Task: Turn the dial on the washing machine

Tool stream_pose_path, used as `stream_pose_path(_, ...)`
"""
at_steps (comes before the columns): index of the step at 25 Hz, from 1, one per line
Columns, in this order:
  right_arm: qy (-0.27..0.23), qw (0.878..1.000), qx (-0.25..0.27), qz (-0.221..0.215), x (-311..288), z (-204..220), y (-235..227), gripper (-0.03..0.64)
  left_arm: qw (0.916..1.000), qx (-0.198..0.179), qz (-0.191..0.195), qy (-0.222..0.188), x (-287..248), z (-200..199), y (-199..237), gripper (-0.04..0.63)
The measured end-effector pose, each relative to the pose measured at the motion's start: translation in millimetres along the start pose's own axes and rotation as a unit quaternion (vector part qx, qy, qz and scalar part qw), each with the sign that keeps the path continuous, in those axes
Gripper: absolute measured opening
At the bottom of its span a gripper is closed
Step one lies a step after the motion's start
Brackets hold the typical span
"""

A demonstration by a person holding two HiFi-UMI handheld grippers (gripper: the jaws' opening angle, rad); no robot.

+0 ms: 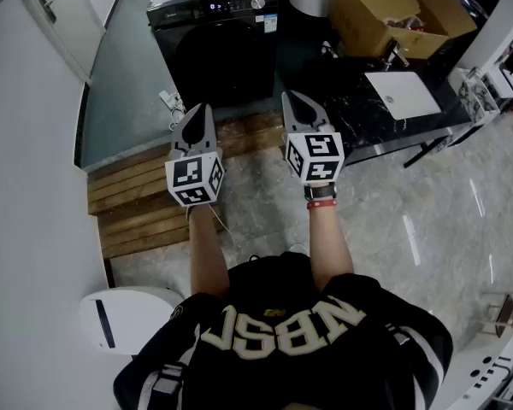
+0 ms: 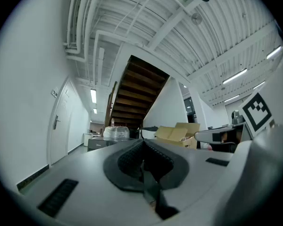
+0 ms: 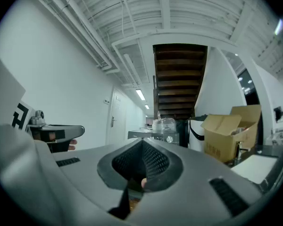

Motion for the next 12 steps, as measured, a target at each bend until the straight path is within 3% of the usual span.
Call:
stream_pose_path(3, 0.001, 1.0, 0.002, -0.002, -8, 4, 4, 0.005, 0.9999, 0.014, 0.006, 0.002, -4, 4, 7, 0.012)
stream_pose_path(9, 0.008, 1.0, 0.007, -0.007, -27, 11, 11, 0.005, 0.9995, 0.017, -0.021, 0.018, -11, 17, 26, 0.012)
stream_pose_path(12, 0.008, 1.0, -0.012, -0.005, -42, 19, 7, 0.005, 0.9992, 0.028, -0.014, 0.025, -24, 27, 32, 0.012)
Point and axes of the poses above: the fingertips, and each gripper's own axes: x backward along the fingers, y to its left, z out of its underside, the point moved 1 cm from there along x, backward along the fingers, and after that the axes turned 6 degrees about z, right-handed, at the moved point
